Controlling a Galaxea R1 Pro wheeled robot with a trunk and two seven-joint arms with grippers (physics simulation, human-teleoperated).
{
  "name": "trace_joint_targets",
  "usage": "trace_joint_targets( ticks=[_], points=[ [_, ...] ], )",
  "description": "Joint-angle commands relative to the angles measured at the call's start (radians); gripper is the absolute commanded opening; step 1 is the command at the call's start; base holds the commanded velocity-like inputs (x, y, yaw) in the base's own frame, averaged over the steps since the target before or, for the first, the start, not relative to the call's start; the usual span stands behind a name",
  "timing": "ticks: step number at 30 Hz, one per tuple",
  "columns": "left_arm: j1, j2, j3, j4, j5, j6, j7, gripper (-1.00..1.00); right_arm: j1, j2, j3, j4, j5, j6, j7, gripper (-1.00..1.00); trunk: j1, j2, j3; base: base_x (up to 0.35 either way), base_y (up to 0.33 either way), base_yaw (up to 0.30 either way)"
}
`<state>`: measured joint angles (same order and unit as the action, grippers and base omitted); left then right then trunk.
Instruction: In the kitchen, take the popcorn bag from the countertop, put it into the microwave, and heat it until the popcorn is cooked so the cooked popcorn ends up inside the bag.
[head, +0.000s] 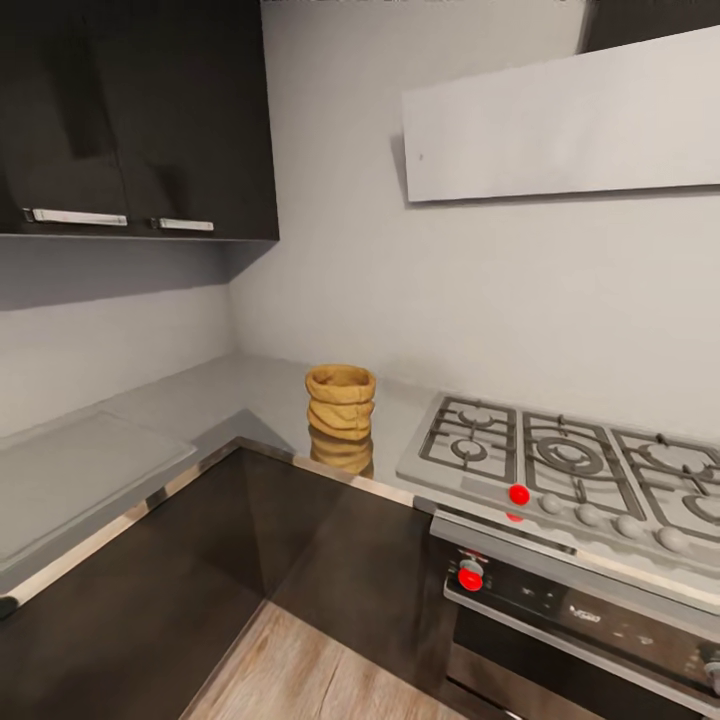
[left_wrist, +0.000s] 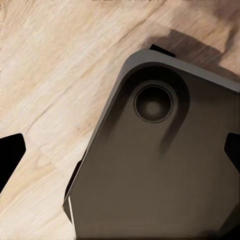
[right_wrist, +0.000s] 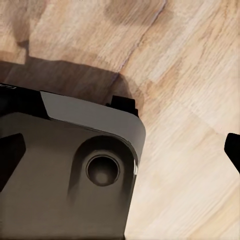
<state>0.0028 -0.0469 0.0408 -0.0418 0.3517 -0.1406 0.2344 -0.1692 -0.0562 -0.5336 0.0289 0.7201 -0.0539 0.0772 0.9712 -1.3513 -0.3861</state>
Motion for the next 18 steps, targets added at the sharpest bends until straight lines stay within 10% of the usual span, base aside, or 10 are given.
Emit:
trace_joint_targets(
  ticks=[1, 18],
  points=[
    [0.000, -0.001, 0.004, -0.002, 0.003, -0.002, 0.002, 1.00, -0.001, 0.001, -0.009, 0.003, 0.005, 0.000, 0.001, 1.00, -0.004, 0.007, 0.002, 0.000, 0.000, 0.000],
    [0.000, 0.000, 0.002, -0.001, 0.001, -0.003, 0.002, 1.00, -0.001, 0.005, -0.005, 0.002, 0.012, 0.006, 0.005, 1.00, -0.069, 0.126, 0.042, 0.000, 0.000, 0.000]
  ],
)
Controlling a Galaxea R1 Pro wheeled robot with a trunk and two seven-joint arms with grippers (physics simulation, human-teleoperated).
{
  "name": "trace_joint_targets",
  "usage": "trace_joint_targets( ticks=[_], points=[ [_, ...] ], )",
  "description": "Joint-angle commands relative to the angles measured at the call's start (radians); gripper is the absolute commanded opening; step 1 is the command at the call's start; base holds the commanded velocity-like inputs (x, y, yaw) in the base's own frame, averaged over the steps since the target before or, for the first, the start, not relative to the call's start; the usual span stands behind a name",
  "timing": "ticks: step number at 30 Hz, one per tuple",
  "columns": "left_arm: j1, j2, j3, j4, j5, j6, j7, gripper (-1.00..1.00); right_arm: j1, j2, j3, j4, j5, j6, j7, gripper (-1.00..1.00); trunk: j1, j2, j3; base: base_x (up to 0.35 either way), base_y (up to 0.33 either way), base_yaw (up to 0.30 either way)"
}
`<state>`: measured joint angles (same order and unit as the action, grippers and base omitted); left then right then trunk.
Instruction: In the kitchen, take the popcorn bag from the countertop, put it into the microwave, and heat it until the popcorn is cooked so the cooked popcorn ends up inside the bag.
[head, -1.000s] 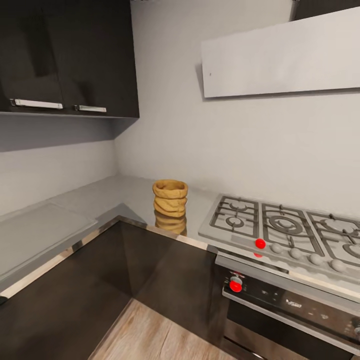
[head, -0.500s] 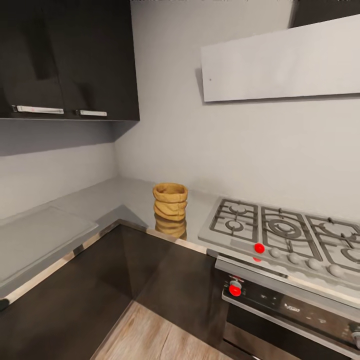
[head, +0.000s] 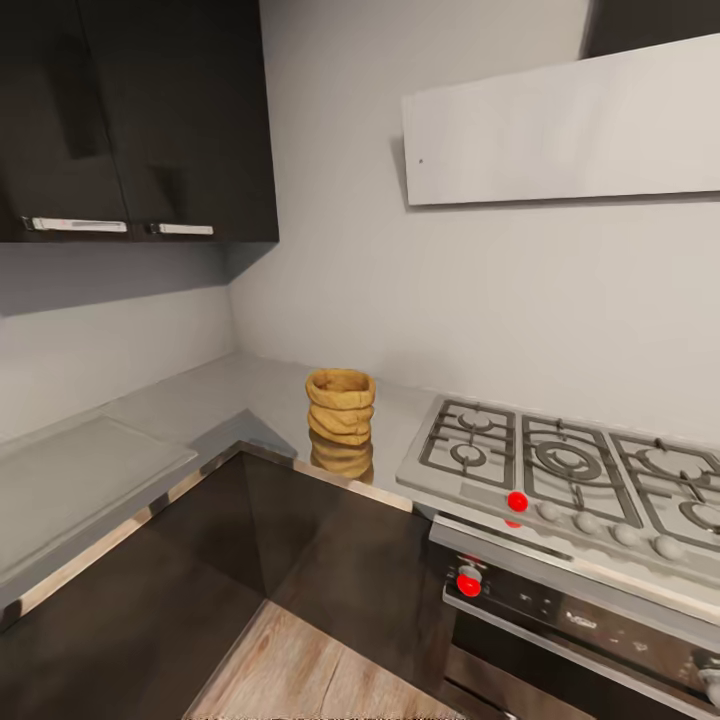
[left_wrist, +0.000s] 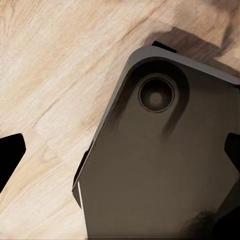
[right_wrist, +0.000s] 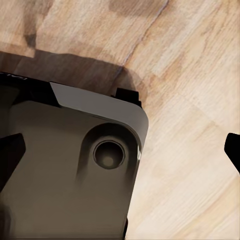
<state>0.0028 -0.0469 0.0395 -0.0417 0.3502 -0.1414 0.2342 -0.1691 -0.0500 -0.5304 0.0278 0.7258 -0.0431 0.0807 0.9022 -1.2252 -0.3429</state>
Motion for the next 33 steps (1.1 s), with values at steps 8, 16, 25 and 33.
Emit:
trace_joint_targets(
  ticks=[8, 16, 25, 33],
  points=[
    [0.000, 0.001, 0.004, -0.002, 0.003, -0.002, 0.002, 1.00, -0.001, 0.000, -0.008, 0.003, 0.006, -0.006, -0.001, 1.00, -0.031, 0.056, 0.011, 0.000, 0.000, 0.000],
    [0.000, 0.001, 0.004, -0.002, 0.003, -0.003, 0.002, 1.00, -0.001, -0.002, -0.009, 0.003, 0.005, -0.005, -0.001, 1.00, -0.061, 0.112, 0.024, 0.000, 0.000, 0.000],
    [0.000, 0.001, 0.004, -0.002, 0.003, -0.003, 0.002, 1.00, -0.001, -0.003, -0.010, 0.003, 0.004, -0.004, -0.002, 1.00, -0.096, 0.175, 0.038, 0.000, 0.000, 0.000],
    [0.000, 0.001, 0.004, -0.002, 0.003, -0.003, 0.002, 1.00, -0.001, -0.004, -0.010, 0.003, 0.004, -0.004, -0.002, 1.00, -0.127, 0.231, 0.050, 0.000, 0.000, 0.000]
  ],
)
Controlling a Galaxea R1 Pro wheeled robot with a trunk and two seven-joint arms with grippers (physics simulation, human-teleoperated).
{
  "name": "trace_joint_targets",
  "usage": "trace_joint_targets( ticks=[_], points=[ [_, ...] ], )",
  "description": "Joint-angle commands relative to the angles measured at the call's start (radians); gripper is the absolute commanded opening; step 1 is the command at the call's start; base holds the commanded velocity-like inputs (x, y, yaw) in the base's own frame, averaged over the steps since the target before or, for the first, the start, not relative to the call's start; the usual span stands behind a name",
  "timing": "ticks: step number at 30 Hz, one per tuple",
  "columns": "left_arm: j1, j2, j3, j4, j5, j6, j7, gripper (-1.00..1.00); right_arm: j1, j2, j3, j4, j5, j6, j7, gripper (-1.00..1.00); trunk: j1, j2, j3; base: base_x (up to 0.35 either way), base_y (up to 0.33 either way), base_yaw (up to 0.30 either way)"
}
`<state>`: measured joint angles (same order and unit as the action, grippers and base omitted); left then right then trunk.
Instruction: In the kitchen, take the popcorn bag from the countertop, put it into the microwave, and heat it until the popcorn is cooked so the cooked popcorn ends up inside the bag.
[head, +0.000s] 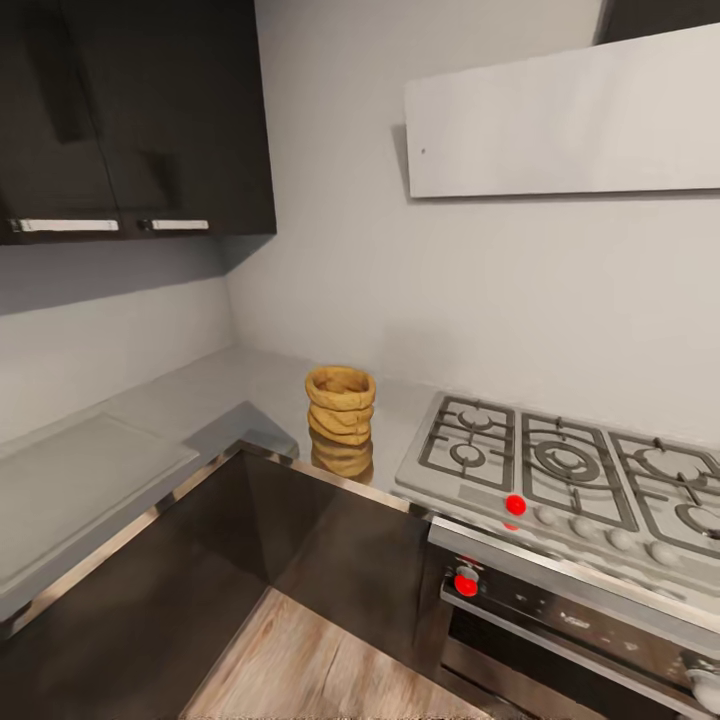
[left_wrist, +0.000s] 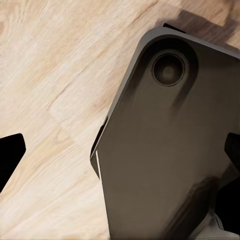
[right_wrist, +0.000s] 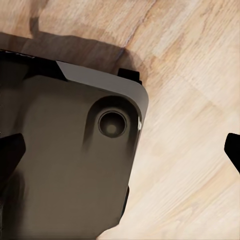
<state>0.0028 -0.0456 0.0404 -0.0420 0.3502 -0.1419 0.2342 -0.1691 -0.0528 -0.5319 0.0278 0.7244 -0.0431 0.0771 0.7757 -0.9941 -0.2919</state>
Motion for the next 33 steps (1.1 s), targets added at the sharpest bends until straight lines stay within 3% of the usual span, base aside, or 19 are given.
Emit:
trace_joint_targets(
  ticks=[1, 5, 33],
  points=[
    [0.000, 0.000, 0.003, -0.002, 0.003, -0.002, 0.002, 1.00, -0.001, -0.001, -0.008, 0.003, 0.006, -0.004, 0.001, 1.00, -0.004, 0.006, 0.001, 0.000, 0.000, 0.000],
    [0.000, 0.000, 0.004, -0.001, 0.003, -0.002, 0.002, 1.00, -0.001, -0.001, -0.008, 0.003, 0.004, -0.004, 0.001, 1.00, -0.019, 0.034, 0.007, 0.000, 0.000, 0.000],
    [0.000, 0.001, 0.003, -0.001, 0.002, -0.002, -0.001, 1.00, -0.001, 0.000, -0.008, 0.003, 0.004, -0.004, 0.001, 1.00, -0.019, 0.034, -0.038, 0.000, 0.000, 0.000]
  ],
)
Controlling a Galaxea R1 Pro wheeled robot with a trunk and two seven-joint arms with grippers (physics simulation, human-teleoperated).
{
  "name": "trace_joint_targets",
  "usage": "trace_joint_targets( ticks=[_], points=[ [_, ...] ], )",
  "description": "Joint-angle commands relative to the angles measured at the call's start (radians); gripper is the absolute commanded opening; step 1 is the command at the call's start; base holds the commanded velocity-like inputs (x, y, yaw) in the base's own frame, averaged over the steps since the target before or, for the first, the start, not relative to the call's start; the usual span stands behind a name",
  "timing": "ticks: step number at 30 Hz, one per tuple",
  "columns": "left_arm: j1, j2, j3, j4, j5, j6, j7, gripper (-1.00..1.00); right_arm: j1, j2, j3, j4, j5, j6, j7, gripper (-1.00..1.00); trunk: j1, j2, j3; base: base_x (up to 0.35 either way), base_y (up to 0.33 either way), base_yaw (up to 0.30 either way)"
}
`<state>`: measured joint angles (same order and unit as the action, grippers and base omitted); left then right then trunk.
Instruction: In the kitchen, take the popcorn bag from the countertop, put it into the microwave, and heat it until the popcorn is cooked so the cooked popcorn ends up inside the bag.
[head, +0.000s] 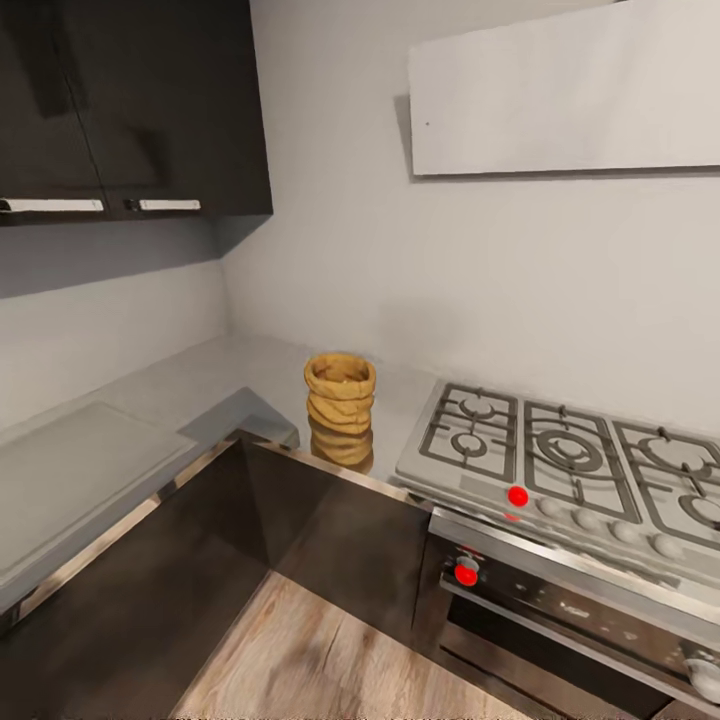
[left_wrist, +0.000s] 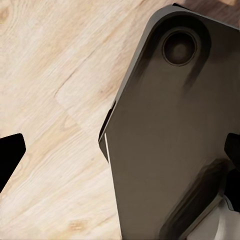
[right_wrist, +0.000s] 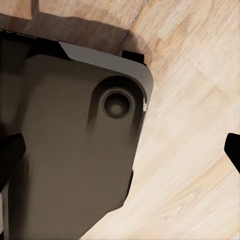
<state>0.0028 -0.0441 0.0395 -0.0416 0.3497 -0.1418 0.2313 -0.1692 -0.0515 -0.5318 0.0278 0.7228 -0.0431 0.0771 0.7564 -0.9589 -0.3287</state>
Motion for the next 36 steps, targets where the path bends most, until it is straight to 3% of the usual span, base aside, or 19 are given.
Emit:
trace_joint_targets(
  ticks=[1, 21, 36],
  points=[
    [0.000, 0.000, 0.003, -0.001, 0.002, -0.002, 0.001, 1.00, -0.001, -0.001, -0.008, 0.003, 0.006, -0.004, 0.001, 1.00, 0.000, -0.001, -0.003, 0.000, 0.000, 0.000],
    [0.000, 0.000, 0.003, -0.001, 0.002, -0.002, -0.009, 1.00, -0.001, -0.001, -0.008, 0.003, 0.006, -0.009, 0.001, 1.00, 0.000, -0.001, -0.034, 0.000, 0.000, 0.000],
    [0.000, 0.000, 0.002, -0.002, 0.002, -0.002, -0.009, 1.00, -0.001, -0.006, -0.006, 0.003, 0.015, -0.018, 0.002, 1.00, 0.000, -0.001, -0.035, 0.000, 0.000, 0.000]
  ],
)
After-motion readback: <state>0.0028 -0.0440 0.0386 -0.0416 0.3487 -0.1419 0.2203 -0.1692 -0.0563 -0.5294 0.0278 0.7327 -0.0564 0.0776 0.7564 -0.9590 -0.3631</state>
